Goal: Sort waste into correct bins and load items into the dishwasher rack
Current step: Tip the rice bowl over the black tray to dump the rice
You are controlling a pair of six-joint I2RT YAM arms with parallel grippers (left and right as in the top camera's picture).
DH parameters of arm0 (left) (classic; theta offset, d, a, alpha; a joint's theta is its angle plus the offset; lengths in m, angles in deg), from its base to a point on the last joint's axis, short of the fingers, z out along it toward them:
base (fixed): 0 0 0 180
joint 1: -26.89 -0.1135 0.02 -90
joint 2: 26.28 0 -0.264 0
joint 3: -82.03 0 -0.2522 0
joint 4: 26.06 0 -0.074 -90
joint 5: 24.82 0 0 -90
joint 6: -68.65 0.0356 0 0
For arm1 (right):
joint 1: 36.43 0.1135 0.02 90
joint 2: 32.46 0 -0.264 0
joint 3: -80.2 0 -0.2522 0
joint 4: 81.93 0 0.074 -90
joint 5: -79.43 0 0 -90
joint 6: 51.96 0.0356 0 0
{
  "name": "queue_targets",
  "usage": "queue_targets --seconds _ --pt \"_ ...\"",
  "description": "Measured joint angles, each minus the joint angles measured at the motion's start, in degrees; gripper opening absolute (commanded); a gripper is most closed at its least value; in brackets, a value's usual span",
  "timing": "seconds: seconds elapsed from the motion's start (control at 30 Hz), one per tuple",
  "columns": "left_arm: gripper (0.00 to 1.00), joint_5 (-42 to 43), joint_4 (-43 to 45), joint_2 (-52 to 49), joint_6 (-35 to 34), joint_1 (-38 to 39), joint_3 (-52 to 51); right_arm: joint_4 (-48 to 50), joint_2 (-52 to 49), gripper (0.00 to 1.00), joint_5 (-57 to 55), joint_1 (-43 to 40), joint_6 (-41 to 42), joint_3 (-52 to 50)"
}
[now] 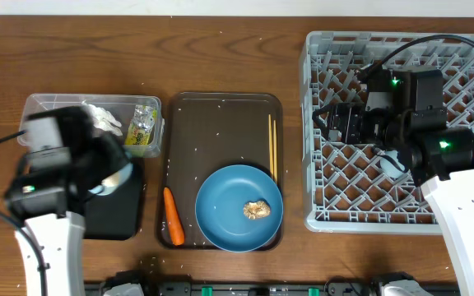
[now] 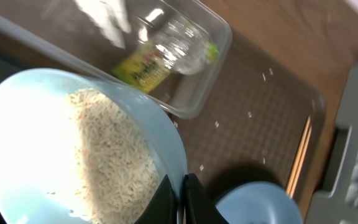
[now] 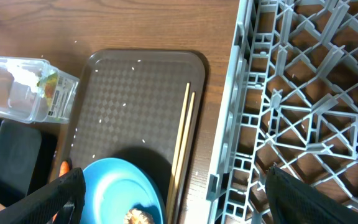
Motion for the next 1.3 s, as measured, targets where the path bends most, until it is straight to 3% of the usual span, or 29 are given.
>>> queue_targets --seconds 0.27,0.7,1.0,1.3 --pt "0.06 22.25 1.51 -5.62 8.41 -23.06 -3.30 0.17 0.00 0.86 0.00 0.00 0.15 0.00" --pt "0.06 62.58 8.52 -11.65 28.74 -46.56 -19.74 0.28 0.00 0.85 0.00 0.00 0.98 0.00" --pt "0.06 68.76 9.07 -12.17 33.14 -58.93 -27.19 0.28 0.00 0.85 0.00 0.00 1.55 0.00" --pt "0.06 70.07 7.48 -12.17 34.58 -60.13 -27.67 0.31 0.00 0.85 0.00 0.00 2.23 0.00"
